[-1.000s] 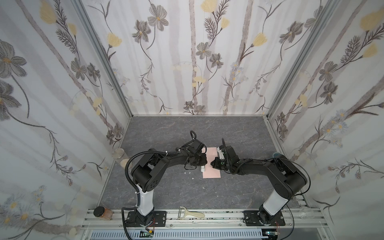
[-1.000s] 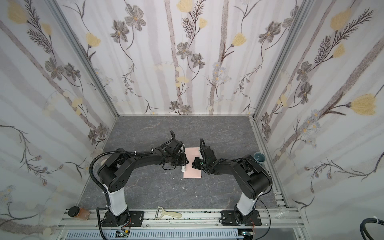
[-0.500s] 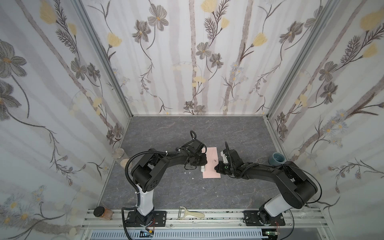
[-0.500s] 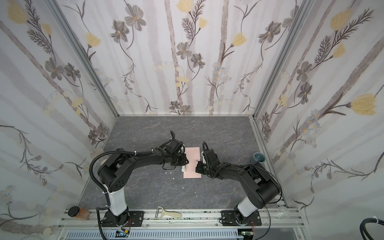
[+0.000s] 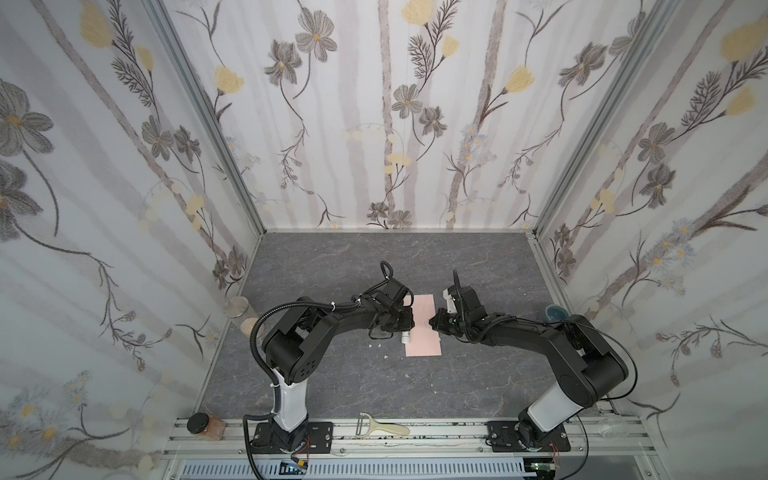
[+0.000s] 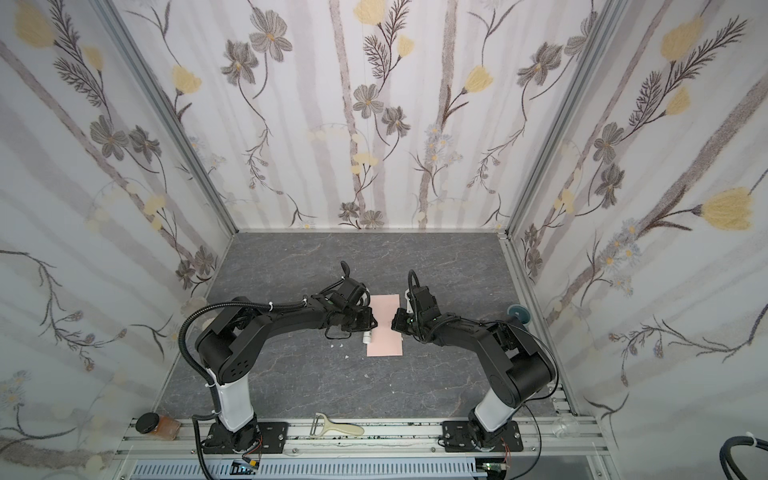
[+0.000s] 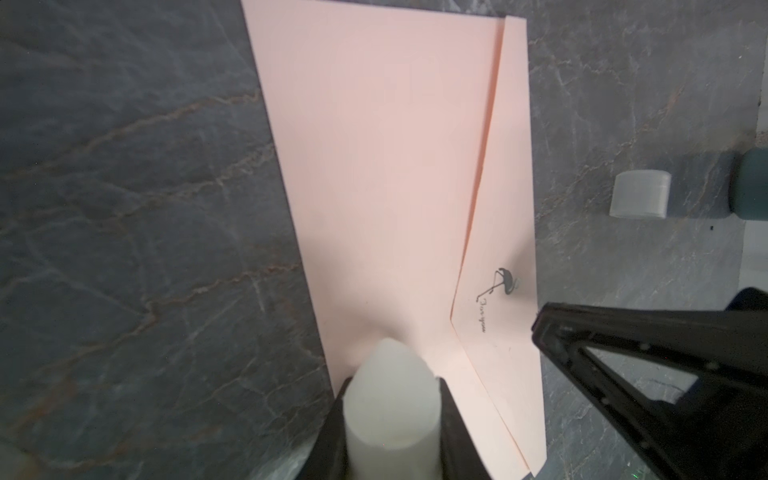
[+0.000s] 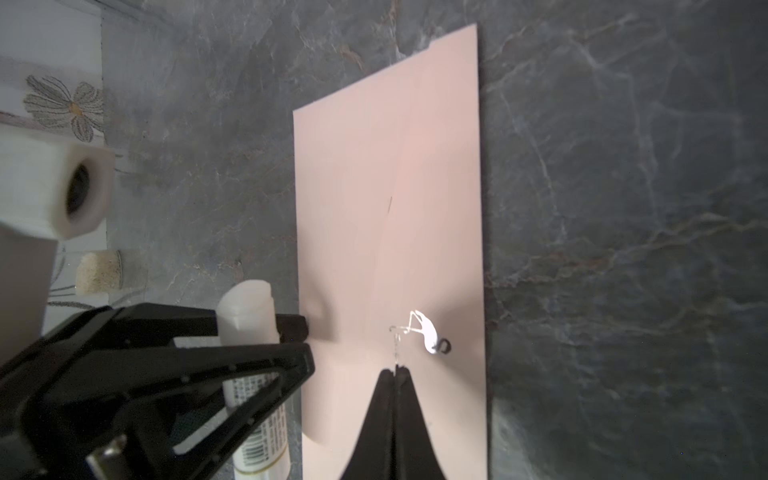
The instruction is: Place the letter into the envelope and seal it
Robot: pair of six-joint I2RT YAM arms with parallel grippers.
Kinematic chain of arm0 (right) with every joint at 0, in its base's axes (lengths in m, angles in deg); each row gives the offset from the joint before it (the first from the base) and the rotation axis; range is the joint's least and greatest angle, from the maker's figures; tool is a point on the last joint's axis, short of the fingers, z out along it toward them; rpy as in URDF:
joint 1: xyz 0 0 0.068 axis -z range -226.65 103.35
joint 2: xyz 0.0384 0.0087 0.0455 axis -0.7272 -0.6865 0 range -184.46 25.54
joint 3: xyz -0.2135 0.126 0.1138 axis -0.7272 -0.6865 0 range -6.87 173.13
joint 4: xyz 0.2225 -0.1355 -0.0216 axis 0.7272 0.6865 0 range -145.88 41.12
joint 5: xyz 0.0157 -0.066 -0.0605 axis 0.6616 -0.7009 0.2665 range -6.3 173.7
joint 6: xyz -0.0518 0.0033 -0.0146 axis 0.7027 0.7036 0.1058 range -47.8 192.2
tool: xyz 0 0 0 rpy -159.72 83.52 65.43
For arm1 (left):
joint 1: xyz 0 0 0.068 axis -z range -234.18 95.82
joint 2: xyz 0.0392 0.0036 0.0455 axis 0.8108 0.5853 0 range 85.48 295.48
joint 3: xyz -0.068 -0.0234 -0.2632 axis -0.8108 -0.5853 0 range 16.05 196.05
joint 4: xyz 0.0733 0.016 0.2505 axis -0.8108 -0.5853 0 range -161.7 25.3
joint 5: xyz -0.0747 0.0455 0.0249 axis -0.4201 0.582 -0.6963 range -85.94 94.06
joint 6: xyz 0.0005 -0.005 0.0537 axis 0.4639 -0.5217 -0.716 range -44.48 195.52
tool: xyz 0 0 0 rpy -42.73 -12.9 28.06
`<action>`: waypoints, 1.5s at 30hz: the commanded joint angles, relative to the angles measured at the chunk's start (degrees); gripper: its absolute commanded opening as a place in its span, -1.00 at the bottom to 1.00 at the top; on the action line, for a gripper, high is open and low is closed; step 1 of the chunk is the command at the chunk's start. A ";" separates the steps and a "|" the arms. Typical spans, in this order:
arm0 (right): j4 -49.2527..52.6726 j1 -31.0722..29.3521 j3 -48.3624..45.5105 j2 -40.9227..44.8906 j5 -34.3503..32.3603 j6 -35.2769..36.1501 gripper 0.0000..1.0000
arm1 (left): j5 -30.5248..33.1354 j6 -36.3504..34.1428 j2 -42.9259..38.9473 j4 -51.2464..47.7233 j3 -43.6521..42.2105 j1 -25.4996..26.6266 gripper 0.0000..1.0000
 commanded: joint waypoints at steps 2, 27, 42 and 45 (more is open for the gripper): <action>1.20 0.88 4.40 -3.69 -0.82 2.76 -1.00 | 2.60 -0.05 0.55 -5.81 -0.02 0.00 -1.00; 0.34 3.16 2.01 10.74 4.68 1.89 -0.50 | -0.29 3.78 -3.51 -5.71 7.15 0.01 -1.00; 1.03 4.81 -10.12 43.80 3.74 0.15 -0.03 | 1.56 19.60 -10.59 5.17 12.05 0.03 -1.00; -0.72 4.76 -12.14 46.74 4.31 -0.63 0.03 | -0.49 26.29 -11.88 16.98 6.31 -0.01 -1.00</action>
